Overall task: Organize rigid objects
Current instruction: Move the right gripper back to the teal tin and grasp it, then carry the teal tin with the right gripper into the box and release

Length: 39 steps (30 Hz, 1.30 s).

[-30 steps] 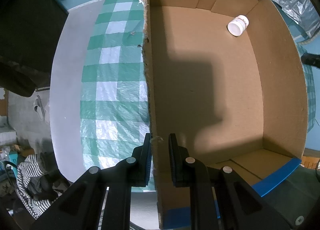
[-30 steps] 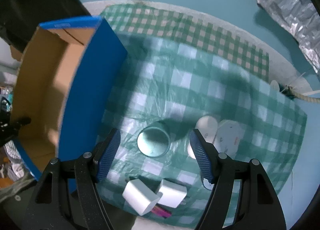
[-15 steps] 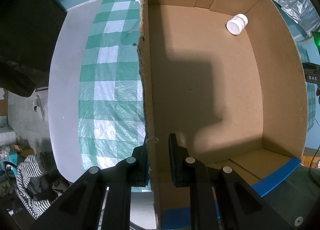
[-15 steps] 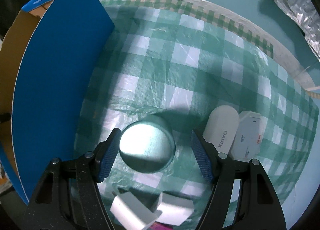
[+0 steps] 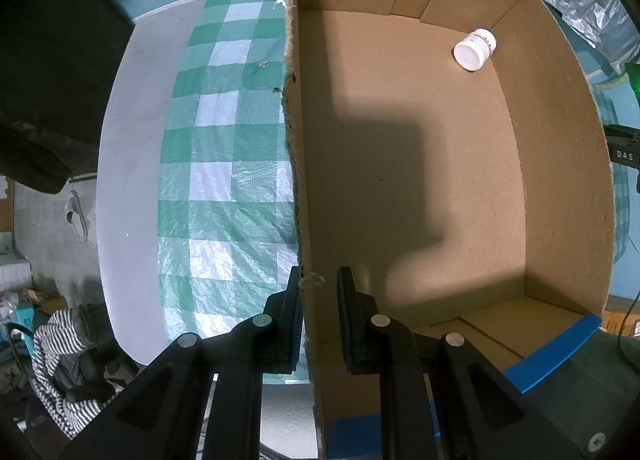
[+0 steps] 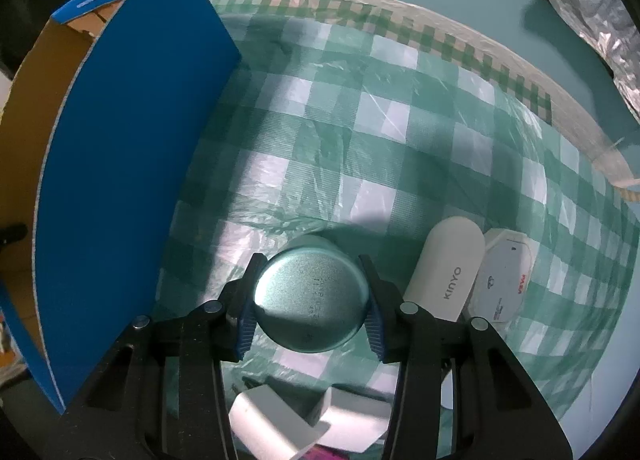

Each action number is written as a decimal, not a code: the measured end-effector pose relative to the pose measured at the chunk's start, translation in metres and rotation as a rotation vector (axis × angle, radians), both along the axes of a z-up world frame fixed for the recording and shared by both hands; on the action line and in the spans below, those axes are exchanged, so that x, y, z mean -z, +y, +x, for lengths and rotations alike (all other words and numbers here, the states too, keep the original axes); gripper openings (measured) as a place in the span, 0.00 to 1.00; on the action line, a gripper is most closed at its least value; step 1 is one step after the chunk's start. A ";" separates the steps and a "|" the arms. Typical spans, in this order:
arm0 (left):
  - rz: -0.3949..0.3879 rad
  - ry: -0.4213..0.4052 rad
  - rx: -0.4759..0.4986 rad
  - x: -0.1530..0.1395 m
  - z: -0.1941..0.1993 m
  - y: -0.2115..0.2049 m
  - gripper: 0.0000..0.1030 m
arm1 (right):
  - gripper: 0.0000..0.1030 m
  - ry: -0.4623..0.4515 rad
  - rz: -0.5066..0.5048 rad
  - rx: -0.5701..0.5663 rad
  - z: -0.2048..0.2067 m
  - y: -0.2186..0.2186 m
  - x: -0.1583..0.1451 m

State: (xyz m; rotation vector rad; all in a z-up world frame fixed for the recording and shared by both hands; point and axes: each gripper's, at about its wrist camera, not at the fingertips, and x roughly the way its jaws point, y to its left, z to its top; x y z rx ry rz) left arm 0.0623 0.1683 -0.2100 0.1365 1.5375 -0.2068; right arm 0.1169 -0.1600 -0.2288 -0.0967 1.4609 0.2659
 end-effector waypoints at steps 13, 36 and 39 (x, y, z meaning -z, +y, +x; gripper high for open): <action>-0.005 0.001 0.013 0.001 -0.002 0.000 0.15 | 0.43 -0.033 -0.008 -0.059 0.004 0.017 -0.043; -0.004 0.000 0.011 0.001 -0.003 -0.003 0.15 | 0.43 -0.122 0.060 -0.229 0.032 0.080 -0.124; -0.005 -0.002 0.008 0.000 -0.002 -0.003 0.15 | 0.43 -0.126 0.065 -0.262 0.034 0.094 -0.127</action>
